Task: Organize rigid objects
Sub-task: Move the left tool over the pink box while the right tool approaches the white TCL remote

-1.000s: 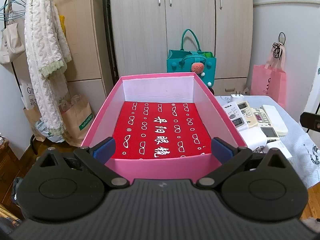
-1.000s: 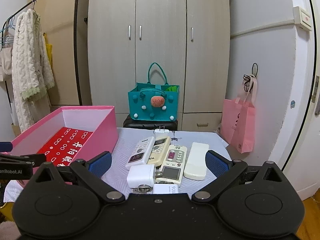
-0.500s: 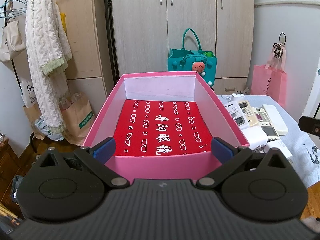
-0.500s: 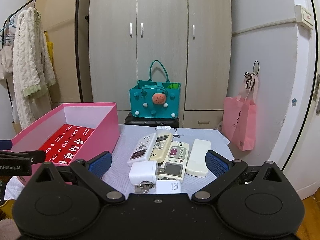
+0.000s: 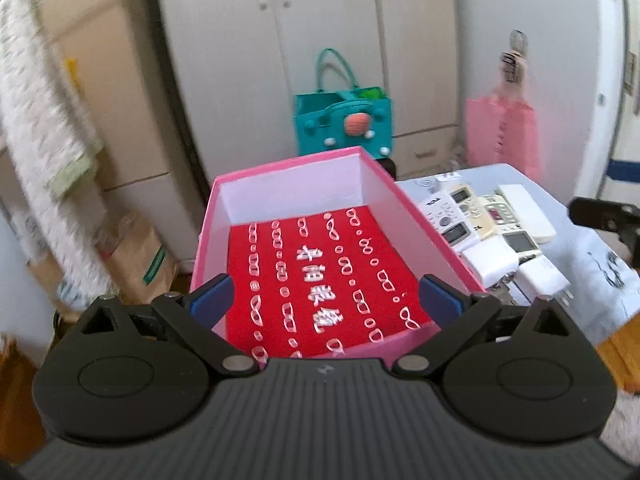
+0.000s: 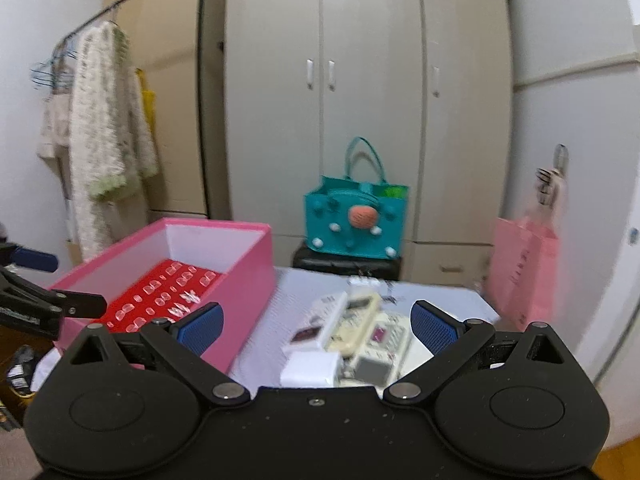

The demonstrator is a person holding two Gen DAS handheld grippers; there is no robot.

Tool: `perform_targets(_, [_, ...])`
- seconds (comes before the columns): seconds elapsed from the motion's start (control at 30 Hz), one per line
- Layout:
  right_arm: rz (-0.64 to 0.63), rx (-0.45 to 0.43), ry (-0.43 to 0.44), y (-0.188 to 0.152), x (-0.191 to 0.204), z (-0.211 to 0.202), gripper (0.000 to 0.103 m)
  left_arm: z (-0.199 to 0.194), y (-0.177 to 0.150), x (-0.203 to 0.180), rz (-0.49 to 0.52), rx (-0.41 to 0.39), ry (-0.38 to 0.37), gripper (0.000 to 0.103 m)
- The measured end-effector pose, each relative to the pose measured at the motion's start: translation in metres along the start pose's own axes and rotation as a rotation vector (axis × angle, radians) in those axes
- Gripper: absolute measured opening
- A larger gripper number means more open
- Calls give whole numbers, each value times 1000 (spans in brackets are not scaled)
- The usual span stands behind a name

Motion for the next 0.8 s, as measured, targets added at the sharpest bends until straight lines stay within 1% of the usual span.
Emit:
perform_targets(0.03, [-14,5,30,4,-2,4,102,0,7,5,19,11,6,99])
perform_targets(0.1, [-40,31,72,9,-5,12,102,-1,21,15,67,28,47,99])
perform_targets(0.2, [-68,109,131,13,-12,30,101,2,39,24,148,58,96,99])
perform_targets(0.23, [-64,137,143,13,-15,36,101,5,42,25,169,87,93,99])
perform_targets(0.27, [-50,176,158,12,-20,44,101,12,42,26,180,134,70,99])
perform_targets(0.33, [-15,243,180,8,-26,56,101,24,41,30,154,224,28,99])
perform_targets(0.4, [2,305,208,2,-27,67,101,41,35,40,97,305,14,96])
perform_targets(0.47, [5,357,234,-5,-26,75,100,60,25,52,43,386,8,90])
perform_targets(0.5, [6,378,245,-8,-25,79,100,67,19,56,18,417,-1,88])
perform_targets(0.57, [5,410,271,-14,-22,84,99,81,9,67,-46,477,-27,81])
perform_targets(0.6, [3,421,282,-16,-21,85,99,87,4,72,-72,492,-36,79])
perform_targets(0.63, [-2,430,294,-17,-19,87,99,91,0,76,-94,498,-37,73])
perform_targets(0.67, [-4,438,303,-17,-18,90,98,97,-4,81,-105,501,-28,67])
perform_targets(0.73, [-9,466,331,-17,-14,97,98,107,-9,89,-113,492,2,59])
perform_targets(0.8, [-10,487,342,-14,-12,106,98,117,-12,98,-133,476,40,57])
Point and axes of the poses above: each gripper's, at about its wrist camera, not at the fingertips, and z roughly the way its jaws point, x to its left, y to its top, the point moved 9 cm from there along z, roughly the way its jaws point, and after that the axes turned 2 degrees about y, right-handed, at the moved point
